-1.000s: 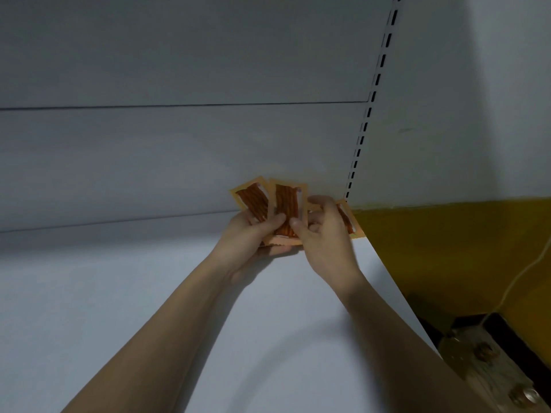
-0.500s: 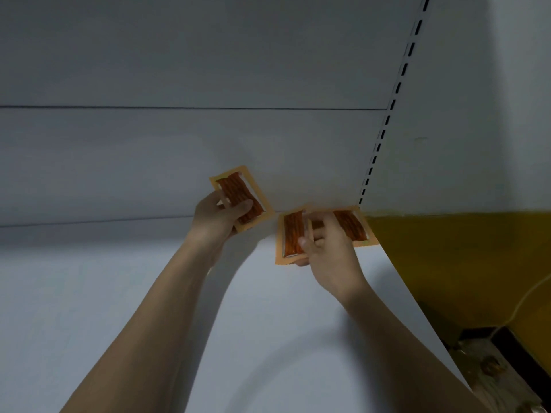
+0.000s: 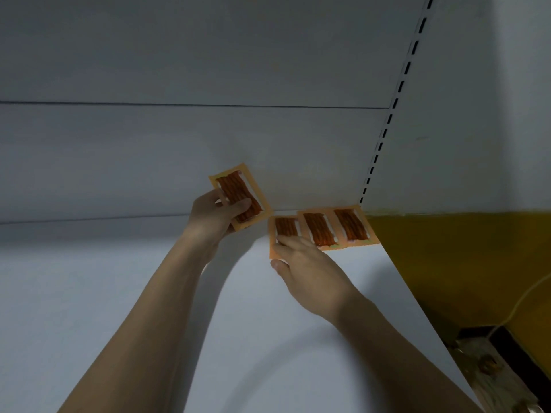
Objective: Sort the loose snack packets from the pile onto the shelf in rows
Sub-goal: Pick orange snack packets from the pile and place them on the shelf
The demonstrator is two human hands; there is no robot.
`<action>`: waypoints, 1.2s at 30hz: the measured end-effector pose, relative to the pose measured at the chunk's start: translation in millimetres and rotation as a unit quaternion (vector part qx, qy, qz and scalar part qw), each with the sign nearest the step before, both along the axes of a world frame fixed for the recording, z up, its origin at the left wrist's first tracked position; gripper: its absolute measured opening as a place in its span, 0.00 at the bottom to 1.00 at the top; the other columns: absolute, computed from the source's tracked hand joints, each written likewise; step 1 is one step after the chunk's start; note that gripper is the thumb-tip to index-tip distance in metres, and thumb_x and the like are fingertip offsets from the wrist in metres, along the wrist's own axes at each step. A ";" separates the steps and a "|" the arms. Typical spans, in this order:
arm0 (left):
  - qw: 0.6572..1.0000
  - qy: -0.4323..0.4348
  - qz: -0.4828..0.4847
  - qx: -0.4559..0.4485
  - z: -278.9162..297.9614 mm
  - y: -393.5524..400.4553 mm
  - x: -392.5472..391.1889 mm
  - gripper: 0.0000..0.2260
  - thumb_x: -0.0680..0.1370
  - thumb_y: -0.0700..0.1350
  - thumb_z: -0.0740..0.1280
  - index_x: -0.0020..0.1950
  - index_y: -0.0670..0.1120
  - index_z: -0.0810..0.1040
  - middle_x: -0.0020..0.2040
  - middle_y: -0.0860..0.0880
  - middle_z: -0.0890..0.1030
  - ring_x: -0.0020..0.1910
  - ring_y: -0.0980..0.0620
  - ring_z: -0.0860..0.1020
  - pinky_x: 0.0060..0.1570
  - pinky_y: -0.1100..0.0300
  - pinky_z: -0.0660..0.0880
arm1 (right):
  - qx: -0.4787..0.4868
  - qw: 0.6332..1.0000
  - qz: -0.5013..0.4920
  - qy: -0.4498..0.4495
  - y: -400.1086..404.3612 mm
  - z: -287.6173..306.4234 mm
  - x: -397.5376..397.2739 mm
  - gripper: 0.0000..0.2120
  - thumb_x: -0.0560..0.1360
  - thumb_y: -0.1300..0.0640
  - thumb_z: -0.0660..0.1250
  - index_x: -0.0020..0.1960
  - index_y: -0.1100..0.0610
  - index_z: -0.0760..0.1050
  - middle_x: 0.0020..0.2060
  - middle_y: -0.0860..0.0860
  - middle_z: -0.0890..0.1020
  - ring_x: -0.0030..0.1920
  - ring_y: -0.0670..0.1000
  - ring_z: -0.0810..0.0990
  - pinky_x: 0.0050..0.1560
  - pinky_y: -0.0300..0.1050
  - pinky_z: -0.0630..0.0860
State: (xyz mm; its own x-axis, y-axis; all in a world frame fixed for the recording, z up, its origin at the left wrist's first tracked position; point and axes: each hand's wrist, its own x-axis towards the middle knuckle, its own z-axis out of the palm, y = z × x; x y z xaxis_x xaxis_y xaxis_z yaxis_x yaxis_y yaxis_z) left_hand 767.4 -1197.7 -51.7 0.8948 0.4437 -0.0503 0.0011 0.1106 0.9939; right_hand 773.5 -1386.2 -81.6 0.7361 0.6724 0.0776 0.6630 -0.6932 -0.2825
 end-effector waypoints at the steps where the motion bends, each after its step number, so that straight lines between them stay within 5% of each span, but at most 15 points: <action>1: 1.000 0.003 -0.003 0.001 0.2 0.5 -0.7 0.06 0.77 0.34 0.71 0.50 0.44 0.80 0.49 0.44 0.84 0.47 0.47 0.85 0.45 0.56 0.83 | 0.006 1.000 0.001 0.010 0.7 -0.8 0.4 0.20 0.85 0.53 0.53 0.75 0.58 0.66 0.74 0.53 0.67 0.75 0.53 0.62 0.75 0.48 0.59; 4: 1.000 0.010 -0.010 0.014 1.4 3.4 -2.1 0.06 0.77 0.35 0.71 0.51 0.44 0.80 0.51 0.43 0.84 0.45 0.48 0.85 0.40 0.60 0.83 | 0.005 1.000 0.018 0.018 1.9 -6.1 4.5 0.21 0.85 0.52 0.52 0.77 0.55 0.63 0.76 0.49 0.64 0.77 0.48 0.57 0.76 0.43 0.55; 9: 0.997 0.048 -0.009 0.053 -1.1 8.3 -0.6 0.09 0.75 0.35 0.74 0.52 0.44 0.81 0.50 0.43 0.85 0.45 0.47 0.85 0.45 0.56 0.84 | 0.048 0.999 0.010 0.017 2.8 -17.1 15.4 0.23 0.85 0.51 0.53 0.79 0.53 0.60 0.77 0.47 0.63 0.78 0.46 0.56 0.77 0.42 0.54; 14: 0.981 0.106 -0.038 0.159 -8.5 7.6 -0.2 0.15 0.73 0.35 0.76 0.58 0.42 0.81 0.50 0.42 0.85 0.45 0.46 0.84 0.45 0.58 0.83 | 0.165 0.986 0.010 -0.011 -1.5 -9.0 17.5 0.15 0.83 0.55 0.56 0.68 0.54 0.71 0.66 0.48 0.74 0.67 0.47 0.68 0.68 0.42 0.65; 19: 0.886 0.163 -0.026 0.433 -22.5 -2.1 4.4 0.35 0.72 0.46 0.77 0.76 0.44 0.67 0.64 0.40 0.76 0.63 0.39 0.75 0.62 0.51 0.72 | 0.274 0.942 -0.177 -0.082 -35.7 1.5 42.9 0.16 0.81 0.58 0.59 0.67 0.59 0.75 0.62 0.56 0.78 0.64 0.57 0.73 0.64 0.48 0.68; 22: 0.850 0.125 0.004 0.511 -20.8 -3.9 3.0 0.34 0.76 0.47 0.74 0.79 0.49 0.63 0.71 0.42 0.68 0.70 0.39 0.66 0.66 0.49 0.67 | 0.249 0.937 -0.244 -0.019 -58.3 0.4 56.5 0.17 0.80 0.56 0.63 0.68 0.58 0.74 0.64 0.57 0.75 0.66 0.60 0.72 0.66 0.51 0.68; 27: 0.810 0.088 -0.173 0.553 -25.8 -6.7 7.2 0.14 0.82 0.43 0.64 0.66 0.43 0.78 0.66 0.44 0.77 0.64 0.42 0.74 0.56 0.58 0.68 | 0.093 0.981 -0.167 0.003 -61.6 -11.3 60.9 0.27 0.74 0.43 0.57 0.70 0.50 0.71 0.68 0.52 0.73 0.70 0.58 0.68 0.69 0.57 0.66; 32: 0.786 0.105 -0.197 0.576 -32.8 -5.1 9.2 0.21 0.83 0.40 0.62 0.76 0.44 0.69 0.76 0.44 0.69 0.73 0.42 0.67 0.70 0.55 0.64 | 0.024 0.988 -0.155 -0.004 -62.9 -20.0 66.5 0.25 0.80 0.45 0.59 0.76 0.46 0.63 0.75 0.49 0.66 0.78 0.54 0.55 0.75 0.59 0.56; 36: 0.755 0.118 -0.175 0.621 -38.7 -10.6 8.6 0.22 0.84 0.51 0.58 0.79 0.55 0.63 0.79 0.49 0.63 0.75 0.39 0.61 0.71 0.48 0.65 | 0.014 0.987 -0.162 -0.009 -61.1 -18.6 63.5 0.25 0.81 0.46 0.58 0.77 0.44 0.60 0.75 0.48 0.63 0.78 0.54 0.53 0.76 0.58 0.55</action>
State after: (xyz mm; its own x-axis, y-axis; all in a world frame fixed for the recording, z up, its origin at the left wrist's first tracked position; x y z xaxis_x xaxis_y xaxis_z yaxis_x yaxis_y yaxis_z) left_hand 776.0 -1208.2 -90.5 0.9993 0.0174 0.0336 0.0066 -0.9545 0.2980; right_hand 837.1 -1447.3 -100.2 0.9105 0.3994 0.1071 0.4128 -0.8619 -0.2944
